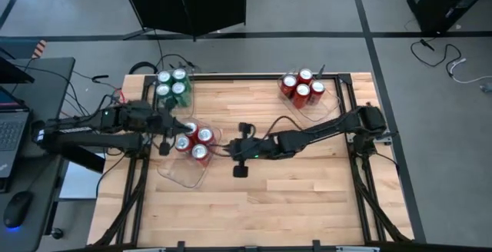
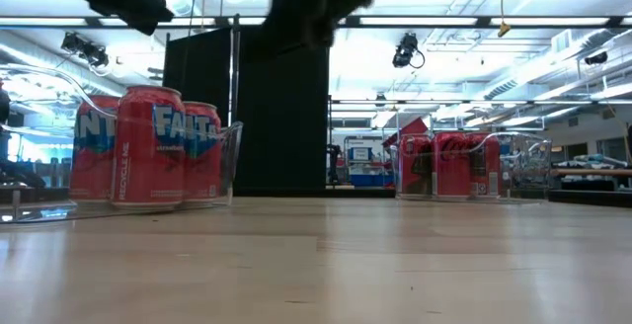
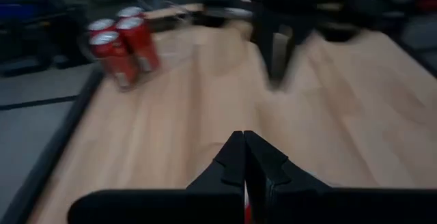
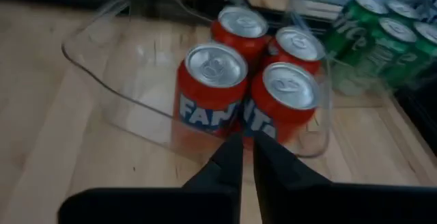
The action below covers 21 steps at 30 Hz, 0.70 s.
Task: Sort soda cans
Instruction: Move the bottom transparent bin to the top center
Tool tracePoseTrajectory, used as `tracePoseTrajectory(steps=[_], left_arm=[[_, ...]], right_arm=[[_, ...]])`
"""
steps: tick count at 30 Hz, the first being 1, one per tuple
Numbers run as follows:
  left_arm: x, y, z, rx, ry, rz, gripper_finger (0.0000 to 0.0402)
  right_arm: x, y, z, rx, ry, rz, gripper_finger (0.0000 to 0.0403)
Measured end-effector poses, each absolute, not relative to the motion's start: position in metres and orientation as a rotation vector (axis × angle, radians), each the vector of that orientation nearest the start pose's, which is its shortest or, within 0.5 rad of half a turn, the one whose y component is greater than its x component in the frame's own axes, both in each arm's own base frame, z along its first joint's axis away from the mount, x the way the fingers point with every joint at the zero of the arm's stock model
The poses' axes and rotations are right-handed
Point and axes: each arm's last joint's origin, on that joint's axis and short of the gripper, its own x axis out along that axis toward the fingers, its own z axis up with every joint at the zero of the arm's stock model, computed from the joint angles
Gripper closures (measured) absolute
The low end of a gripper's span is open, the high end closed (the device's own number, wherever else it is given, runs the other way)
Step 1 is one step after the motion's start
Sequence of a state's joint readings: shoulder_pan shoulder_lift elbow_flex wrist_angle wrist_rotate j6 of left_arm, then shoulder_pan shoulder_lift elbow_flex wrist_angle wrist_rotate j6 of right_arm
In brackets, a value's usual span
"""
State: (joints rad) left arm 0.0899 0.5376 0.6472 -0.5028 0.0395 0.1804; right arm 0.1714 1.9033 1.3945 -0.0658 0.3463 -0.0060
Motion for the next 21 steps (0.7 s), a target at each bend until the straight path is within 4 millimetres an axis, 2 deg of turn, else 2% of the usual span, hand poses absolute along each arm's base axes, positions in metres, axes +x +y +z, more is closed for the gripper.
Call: tracePoseTrajectory(steps=[5, 8, 11, 16, 21], left_arm=[[0.122, -0.007, 0.281, 0.13, 0.461, -0.119, 0.0401], [0.126, -0.02, 0.277, 0.119, 0.503, -0.205, 0.0401], [0.134, -0.036, 0.277, 0.112, 0.556, -0.308, 0.0401], [0.147, -0.068, 0.284, 0.061, 0.681, -0.425, 0.0401], [0.158, -0.101, 0.279, -0.005, 0.928, -0.44, 0.0401]], right_arm=[[0.396, 0.058, 0.223, -0.101, 0.541, -0.19, 0.04], [0.383, 0.059, 0.228, -0.082, 0.506, -0.212, 0.0398], [0.374, 0.061, 0.225, -0.083, 0.518, -0.224, 0.0402], [0.37, 0.065, 0.226, -0.086, 0.515, -0.214, 0.0402], [0.369, 0.068, 0.225, -0.092, 0.522, -0.205, 0.0402]])
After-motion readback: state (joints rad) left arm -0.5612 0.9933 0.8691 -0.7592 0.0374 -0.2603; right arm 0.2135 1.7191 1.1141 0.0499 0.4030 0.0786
